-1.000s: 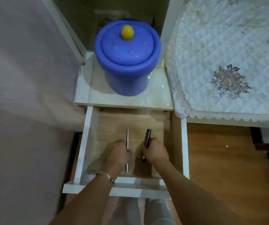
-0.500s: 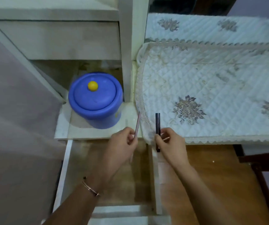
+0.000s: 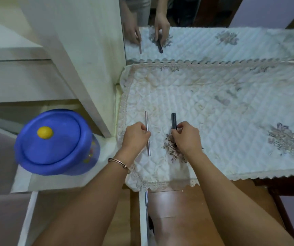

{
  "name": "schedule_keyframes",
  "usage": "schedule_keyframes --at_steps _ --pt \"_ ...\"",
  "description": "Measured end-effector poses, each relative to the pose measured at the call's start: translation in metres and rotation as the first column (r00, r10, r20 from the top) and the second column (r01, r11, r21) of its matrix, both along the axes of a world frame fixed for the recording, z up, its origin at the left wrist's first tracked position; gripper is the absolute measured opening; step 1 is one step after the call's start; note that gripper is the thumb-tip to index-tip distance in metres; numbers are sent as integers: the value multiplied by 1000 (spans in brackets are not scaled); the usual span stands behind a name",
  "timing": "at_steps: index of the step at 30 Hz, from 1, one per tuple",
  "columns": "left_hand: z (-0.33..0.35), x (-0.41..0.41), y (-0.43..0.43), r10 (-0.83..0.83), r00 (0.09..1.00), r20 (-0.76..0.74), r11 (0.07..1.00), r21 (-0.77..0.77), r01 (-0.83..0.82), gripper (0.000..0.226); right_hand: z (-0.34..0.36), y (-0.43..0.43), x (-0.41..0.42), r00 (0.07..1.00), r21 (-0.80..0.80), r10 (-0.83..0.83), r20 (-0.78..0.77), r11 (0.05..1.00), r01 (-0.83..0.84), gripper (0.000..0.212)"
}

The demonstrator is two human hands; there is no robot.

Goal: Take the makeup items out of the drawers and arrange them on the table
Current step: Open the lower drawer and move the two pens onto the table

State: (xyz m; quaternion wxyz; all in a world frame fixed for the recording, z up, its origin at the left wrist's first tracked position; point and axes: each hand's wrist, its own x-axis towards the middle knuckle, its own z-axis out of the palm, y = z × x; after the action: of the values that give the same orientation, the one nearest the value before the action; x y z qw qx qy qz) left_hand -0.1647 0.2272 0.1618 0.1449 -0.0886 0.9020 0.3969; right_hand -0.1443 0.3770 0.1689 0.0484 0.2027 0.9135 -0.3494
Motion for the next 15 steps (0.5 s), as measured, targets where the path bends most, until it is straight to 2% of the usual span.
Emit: schedule_keyframes --at_steps 9,15 --pt "6 11 -8 -25 999 -47 999 29 26 24 -6 -3 17 997 -40 -28 -75 999 25 25" --pt "17 82 -63 -90 990 -107 993 -80 82 20 1 -26 85 982 90 44 -181 996 -28 27"
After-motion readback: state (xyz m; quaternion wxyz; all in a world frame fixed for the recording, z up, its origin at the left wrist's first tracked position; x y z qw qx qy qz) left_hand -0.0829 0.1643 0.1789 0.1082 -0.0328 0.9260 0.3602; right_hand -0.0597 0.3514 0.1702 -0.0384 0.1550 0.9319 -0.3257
